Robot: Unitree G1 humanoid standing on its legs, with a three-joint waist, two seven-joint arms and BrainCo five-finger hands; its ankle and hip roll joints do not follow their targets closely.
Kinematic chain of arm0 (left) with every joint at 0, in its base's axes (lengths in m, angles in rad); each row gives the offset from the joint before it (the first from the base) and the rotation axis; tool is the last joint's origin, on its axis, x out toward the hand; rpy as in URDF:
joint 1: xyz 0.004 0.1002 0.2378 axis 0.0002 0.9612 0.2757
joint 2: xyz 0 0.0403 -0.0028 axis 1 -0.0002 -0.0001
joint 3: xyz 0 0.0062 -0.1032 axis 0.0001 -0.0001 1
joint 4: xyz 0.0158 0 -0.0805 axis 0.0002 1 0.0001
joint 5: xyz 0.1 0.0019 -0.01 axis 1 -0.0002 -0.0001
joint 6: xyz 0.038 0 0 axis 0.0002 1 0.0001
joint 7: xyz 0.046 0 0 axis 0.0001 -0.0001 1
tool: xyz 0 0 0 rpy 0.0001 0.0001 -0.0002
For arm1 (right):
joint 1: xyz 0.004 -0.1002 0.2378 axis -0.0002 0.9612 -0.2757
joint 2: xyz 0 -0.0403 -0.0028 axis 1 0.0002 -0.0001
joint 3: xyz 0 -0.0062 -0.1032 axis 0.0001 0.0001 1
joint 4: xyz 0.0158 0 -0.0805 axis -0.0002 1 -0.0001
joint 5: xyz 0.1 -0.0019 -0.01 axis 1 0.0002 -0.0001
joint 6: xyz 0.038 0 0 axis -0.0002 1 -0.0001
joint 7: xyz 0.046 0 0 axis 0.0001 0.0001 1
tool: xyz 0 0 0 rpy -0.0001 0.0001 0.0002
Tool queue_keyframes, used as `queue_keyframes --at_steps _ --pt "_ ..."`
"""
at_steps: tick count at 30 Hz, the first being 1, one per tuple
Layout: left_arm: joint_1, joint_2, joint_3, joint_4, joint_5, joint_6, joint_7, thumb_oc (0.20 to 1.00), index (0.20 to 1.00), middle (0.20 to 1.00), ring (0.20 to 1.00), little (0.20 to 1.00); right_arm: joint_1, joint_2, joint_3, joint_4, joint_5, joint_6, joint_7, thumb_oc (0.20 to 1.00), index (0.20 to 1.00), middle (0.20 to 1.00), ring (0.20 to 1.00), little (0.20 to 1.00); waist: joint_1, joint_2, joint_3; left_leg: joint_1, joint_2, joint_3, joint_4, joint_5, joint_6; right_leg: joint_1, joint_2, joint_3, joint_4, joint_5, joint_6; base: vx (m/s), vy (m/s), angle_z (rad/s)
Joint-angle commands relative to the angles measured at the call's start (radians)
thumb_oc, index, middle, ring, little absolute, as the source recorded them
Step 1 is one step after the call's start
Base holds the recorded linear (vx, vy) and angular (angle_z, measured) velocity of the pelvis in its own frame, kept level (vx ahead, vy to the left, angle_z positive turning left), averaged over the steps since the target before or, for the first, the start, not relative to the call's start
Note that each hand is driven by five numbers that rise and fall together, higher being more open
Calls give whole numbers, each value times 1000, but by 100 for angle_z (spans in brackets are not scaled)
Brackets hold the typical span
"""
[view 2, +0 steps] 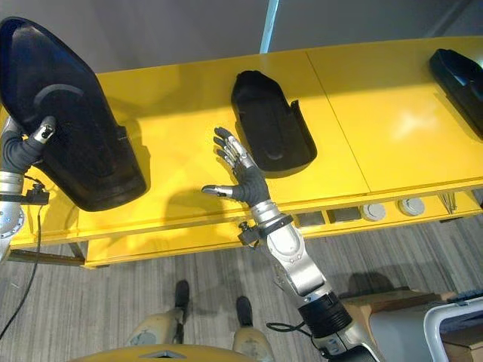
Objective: Move parts from the plastic box to the shelf.
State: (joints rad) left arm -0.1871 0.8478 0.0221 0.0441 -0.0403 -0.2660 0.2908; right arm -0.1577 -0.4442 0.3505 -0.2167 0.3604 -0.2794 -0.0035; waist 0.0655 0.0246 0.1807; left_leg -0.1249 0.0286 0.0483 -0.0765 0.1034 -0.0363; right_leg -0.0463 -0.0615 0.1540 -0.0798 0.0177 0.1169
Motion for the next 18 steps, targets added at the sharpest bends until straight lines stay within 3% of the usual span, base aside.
queue_keyframes --at_steps 1,7,18 --pt "-124 78 -22 88 -72 -33 -36 200 200 200 200 200 -26 -13 -15 -42 33 -40 32 1000 1000 1000 1000 1000 -6 -14 -24 55 42 58 84 -185 -40 -36 11 11 121 -145 53 -28 10 -13" --pt "-221 129 -123 267 -206 -29 -114 200 200 200 200 200 -34 -7 12 -25 29 -42 42 1000 1000 1000 1000 1000 -20 -14 -12 38 52 75 78 -172 -44 -67 19 26 121 -134 58 -21 19 -14" --pt "-402 216 -279 482 -170 22 -181 200 200 200 200 200 -50 6 24 -18 32 -60 49 1000 1000 1000 1000 1000 -34 -9 5 32 59 102 76 -168 -45 -90 21 43 122 -122 71 -10 23 -9"
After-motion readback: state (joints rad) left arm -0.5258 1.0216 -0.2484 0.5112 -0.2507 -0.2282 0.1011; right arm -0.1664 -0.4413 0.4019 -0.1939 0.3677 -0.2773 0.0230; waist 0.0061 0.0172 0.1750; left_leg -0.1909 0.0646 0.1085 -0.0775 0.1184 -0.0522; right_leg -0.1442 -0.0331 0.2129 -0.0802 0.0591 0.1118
